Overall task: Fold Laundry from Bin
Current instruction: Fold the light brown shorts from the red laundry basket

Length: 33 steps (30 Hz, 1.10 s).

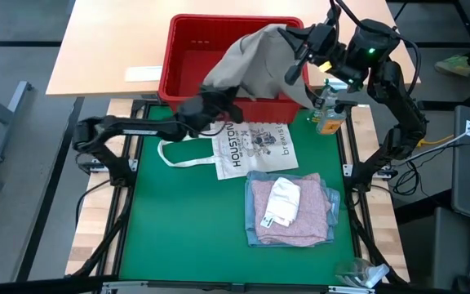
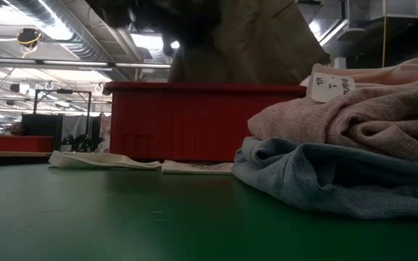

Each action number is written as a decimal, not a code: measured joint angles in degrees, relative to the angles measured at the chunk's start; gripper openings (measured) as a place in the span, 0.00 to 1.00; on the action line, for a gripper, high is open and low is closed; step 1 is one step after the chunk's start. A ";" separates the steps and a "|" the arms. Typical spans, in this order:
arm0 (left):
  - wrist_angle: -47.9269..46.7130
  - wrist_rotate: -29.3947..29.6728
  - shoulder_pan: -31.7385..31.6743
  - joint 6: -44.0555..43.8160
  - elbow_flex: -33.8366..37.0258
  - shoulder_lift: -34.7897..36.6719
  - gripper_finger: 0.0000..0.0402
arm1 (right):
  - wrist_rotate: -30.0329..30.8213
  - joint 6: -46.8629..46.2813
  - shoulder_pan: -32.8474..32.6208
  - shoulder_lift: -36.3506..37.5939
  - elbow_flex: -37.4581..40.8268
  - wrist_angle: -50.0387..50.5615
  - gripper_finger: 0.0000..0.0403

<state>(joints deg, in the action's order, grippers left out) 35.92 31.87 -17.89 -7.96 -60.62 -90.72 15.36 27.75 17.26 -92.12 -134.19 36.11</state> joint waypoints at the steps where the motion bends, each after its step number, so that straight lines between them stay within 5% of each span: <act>1: -1.00 -0.01 0.30 0.87 0.00 1.86 0.00 | 0.80 0.57 0.00 0.00 0.00 -0.09 0.01; 15: -25.39 0.18 -0.54 4.27 -0.02 30.30 0.00 | 3.55 1.35 0.02 0.00 0.00 -8.49 0.01; 25: -26.08 -0.16 -10.65 14.13 -0.04 42.14 0.00 | 1.25 0.79 2.86 0.00 0.00 -13.40 0.02; 33: -34.10 -16.29 -11.16 6.78 -0.04 48.64 0.00 | -2.25 -4.24 4.15 2.03 0.02 -1.45 0.02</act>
<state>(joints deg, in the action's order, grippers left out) 1.83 15.58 -29.05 -1.18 -60.66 -42.08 13.11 23.51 21.41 -90.08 -134.17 34.66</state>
